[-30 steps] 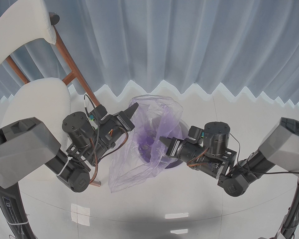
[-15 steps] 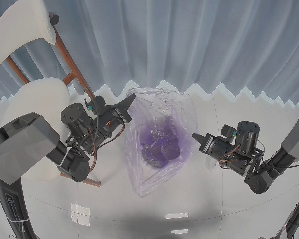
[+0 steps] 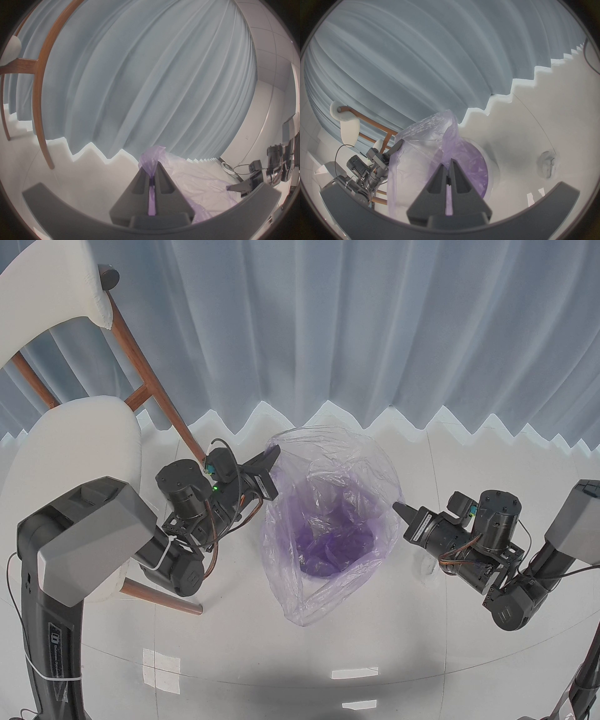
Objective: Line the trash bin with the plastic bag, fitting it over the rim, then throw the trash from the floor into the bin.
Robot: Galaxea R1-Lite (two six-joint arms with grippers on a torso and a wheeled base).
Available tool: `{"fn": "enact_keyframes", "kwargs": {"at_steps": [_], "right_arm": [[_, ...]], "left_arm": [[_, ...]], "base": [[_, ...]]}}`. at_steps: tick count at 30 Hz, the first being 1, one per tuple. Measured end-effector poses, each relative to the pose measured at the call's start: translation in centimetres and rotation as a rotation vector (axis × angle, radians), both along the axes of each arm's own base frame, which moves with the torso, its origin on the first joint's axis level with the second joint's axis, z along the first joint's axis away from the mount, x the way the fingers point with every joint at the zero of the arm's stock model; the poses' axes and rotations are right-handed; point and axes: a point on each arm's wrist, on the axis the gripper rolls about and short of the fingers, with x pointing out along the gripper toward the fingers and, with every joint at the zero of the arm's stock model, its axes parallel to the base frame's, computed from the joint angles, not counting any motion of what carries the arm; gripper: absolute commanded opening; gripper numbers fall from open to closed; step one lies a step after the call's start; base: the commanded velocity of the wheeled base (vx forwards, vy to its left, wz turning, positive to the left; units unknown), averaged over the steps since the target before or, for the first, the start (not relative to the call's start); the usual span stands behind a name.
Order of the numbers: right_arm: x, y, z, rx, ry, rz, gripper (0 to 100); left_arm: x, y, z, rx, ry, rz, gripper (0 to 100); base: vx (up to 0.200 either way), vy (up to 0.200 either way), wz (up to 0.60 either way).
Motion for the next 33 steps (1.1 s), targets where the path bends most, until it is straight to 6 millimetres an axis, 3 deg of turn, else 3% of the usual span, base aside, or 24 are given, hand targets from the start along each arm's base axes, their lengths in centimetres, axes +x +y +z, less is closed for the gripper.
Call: {"fn": "enact_keyframes", "kwargs": {"at_steps": [7, 22, 33], "right_arm": [[1.7, -0.4, -1.2, -0.016, -0.035, -0.033, 0], [4.8, -1.9, -0.4, 0.020, -0.137, -0.106, 0], [8.2, -4.4, -2.8, -0.015, -0.142, -0.192, 0]], "left_arm": [[2.2, -0.5, 1.1, -0.012, -0.024, 0.037, 0], [4.7, -0.9, 3.5, -0.019, -0.029, 0.056, 0], [7.2, -0.9, 1.1, 0.017, 0.075, 0.102, 0]], "base": [[0.000, 0.000, 0.00], [0.000, 0.000, 0.00], [0.000, 0.000, 0.00]]}}
